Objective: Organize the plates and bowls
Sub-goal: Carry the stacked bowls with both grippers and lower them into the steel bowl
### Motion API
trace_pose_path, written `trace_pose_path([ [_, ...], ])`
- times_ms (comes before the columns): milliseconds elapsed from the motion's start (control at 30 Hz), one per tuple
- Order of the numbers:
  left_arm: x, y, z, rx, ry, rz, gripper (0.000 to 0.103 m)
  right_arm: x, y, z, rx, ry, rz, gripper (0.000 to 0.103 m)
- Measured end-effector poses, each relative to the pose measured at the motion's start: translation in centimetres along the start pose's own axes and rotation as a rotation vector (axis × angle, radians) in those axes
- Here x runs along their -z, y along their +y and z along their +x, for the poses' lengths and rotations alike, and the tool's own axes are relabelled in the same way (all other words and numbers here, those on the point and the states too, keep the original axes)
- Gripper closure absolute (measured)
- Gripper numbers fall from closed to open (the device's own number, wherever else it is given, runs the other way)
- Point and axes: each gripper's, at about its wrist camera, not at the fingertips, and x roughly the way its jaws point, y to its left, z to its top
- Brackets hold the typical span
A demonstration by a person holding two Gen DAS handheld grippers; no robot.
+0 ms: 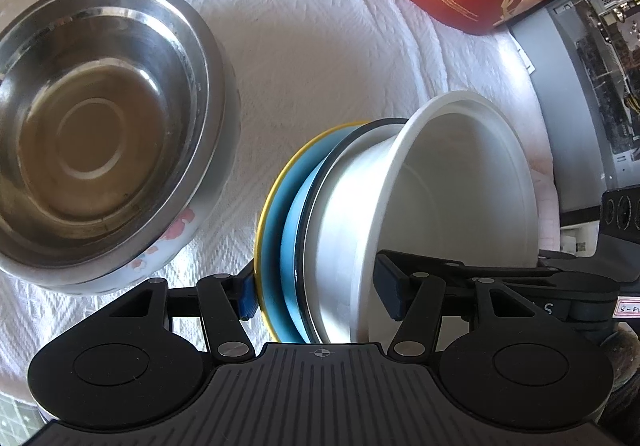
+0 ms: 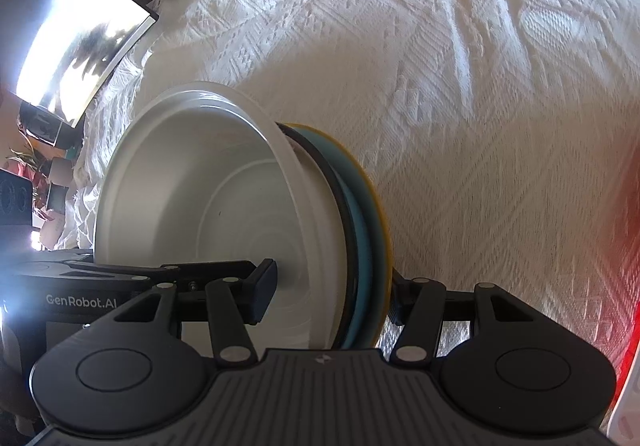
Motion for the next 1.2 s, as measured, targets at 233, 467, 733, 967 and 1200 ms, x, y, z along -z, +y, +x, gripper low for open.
trace_pose_path([
  [233,0.2,0.3,0.0,0.018,-0.001,-0.012,0.042,0.1,0.0,0.0,-0.001,-0.001,0.012,0.049],
  [467,0.0,0.5,-0.4,0.034,0.016,-0.024,0.042,-0.3,0.2,-0.1,0.014,0.019,0.021,0.049],
  [733,-1.0,0.2,-4.7,0.063,0.012,-0.060,0.042,-1.3,2.9,-2.7,0.053,0.020,0.011,0.049],
  [967,-3.6,4.2,-11.6,0.020,-0.070,-0.038,0.042,-4.7,10.4,-2.8,0.019,-0.006,-0.094,0.048],
  [1200,-5.6,11.0,-13.9,-0.023,-0.090,-0.091,0.042,-7.2,16.9,2.4,-0.030,0.000,-0.149,0.048],
])
